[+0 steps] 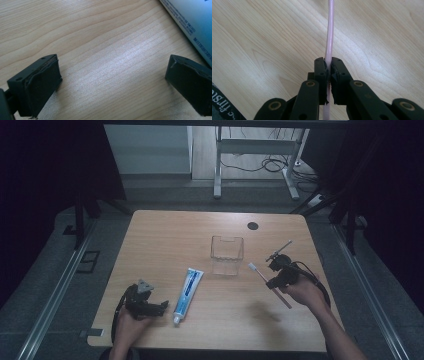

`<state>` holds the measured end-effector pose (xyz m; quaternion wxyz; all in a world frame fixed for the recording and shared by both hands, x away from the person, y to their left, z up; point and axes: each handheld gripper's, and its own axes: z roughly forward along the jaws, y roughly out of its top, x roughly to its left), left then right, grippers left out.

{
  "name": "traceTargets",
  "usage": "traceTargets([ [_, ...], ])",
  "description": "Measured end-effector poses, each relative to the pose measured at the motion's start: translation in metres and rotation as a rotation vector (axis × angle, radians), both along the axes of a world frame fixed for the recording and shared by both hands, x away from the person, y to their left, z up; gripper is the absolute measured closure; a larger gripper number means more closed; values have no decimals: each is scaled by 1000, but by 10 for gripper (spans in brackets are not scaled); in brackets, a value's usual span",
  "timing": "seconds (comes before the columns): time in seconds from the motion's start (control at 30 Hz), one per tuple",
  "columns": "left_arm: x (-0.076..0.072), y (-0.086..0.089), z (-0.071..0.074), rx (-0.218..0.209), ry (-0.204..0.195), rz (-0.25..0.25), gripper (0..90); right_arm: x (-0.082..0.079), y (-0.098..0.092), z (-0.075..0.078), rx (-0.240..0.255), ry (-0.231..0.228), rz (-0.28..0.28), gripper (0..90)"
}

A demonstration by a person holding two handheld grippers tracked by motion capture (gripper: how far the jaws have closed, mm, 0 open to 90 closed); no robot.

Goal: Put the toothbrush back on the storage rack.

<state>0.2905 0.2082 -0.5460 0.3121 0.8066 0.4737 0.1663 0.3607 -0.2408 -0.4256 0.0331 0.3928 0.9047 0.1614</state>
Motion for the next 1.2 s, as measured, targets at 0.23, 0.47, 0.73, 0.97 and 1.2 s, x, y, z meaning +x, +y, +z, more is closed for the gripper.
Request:
traceTargets([
  [0.23,0,0,0,-5,-2,4,0,-2,-1,12,34,-31,0,834],
  [0.47,0,0,0,-2,-4,2,0,-2,-4,24,58,-68,-3,834],
  [0.73,0,0,0,-2,-3,2,0,-1,0,31,83,-99,6,834],
  [0.97,0,0,0,-3,-4,2,0,0,7,38,112,-134,20,834],
  [1.2,0,0,0,-4,-4,2,0,3,13,40,140,-163,28,834],
])
